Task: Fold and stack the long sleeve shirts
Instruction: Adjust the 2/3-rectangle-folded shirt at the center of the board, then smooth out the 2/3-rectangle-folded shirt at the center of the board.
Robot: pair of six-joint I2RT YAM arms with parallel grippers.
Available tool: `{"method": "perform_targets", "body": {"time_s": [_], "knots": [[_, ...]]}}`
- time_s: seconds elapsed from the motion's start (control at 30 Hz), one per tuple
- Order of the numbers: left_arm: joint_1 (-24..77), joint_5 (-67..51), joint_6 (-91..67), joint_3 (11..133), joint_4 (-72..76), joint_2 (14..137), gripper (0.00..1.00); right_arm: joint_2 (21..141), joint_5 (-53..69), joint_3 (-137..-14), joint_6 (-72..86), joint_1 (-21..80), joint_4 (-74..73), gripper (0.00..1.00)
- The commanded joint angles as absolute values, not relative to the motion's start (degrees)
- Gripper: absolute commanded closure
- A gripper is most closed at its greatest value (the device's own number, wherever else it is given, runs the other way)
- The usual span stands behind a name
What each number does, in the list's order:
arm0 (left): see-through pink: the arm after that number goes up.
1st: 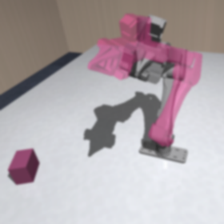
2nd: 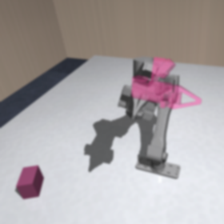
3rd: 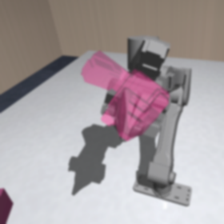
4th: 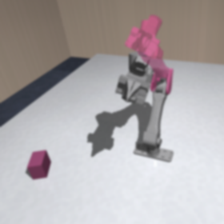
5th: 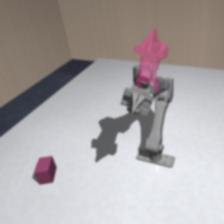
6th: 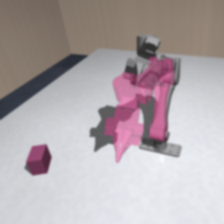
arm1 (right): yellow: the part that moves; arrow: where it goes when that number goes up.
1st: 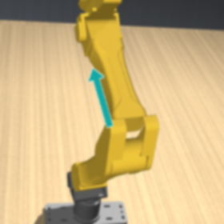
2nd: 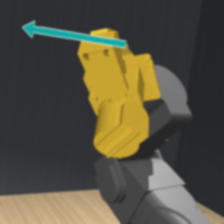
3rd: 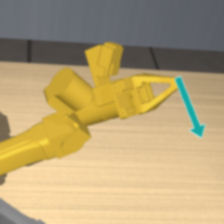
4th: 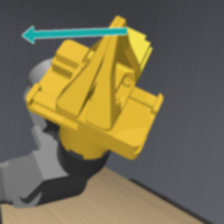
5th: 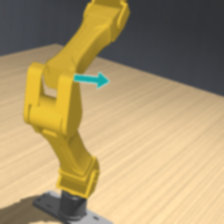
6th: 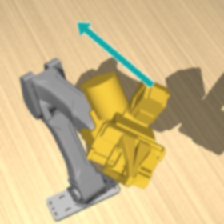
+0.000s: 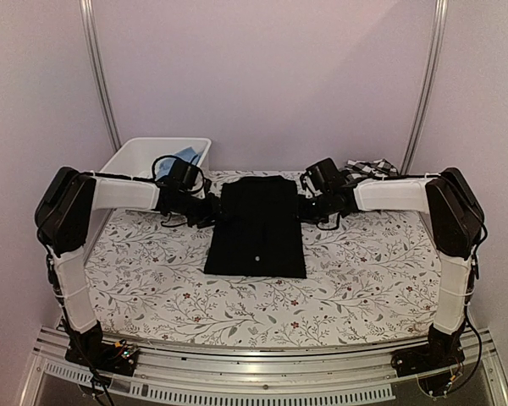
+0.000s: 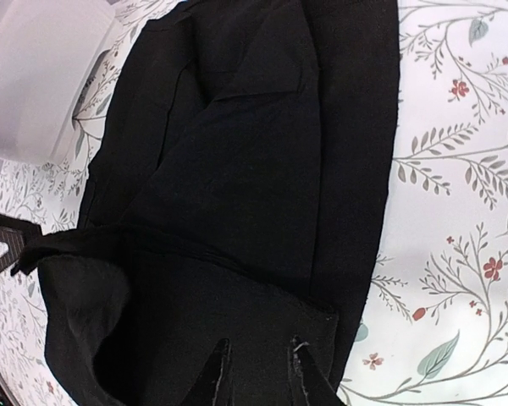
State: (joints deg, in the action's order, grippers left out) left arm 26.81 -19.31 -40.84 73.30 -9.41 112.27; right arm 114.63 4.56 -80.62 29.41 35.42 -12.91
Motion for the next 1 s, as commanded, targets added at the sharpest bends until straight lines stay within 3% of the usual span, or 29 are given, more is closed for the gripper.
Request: {"method": "perform_targets", "body": {"time_s": [0.0,0.33,0.63,0.97], "knots": [[24.62,-17.39,-39.35,74.55,-11.3,111.7,0.52,114.92,2.34,-83.19,26.47,35.02,-17.19,0.76],[25.39,-13.14,-38.99,65.27,-11.65,101.37,0.5,111.07,4.34,-83.76,25.18,43.11,-17.98,0.71],[29.5,-18.14,-40.19,64.93,-8.36,103.34,0.79,117.95,7.48,-90.92,26.19,48.43,-16.69,0.86],[29.45,-19.05,-40.98,74.12,-6.15,114.8,0.85,130.54,7.88,-99.92,26.33,45.18,-17.74,0.92]]}}
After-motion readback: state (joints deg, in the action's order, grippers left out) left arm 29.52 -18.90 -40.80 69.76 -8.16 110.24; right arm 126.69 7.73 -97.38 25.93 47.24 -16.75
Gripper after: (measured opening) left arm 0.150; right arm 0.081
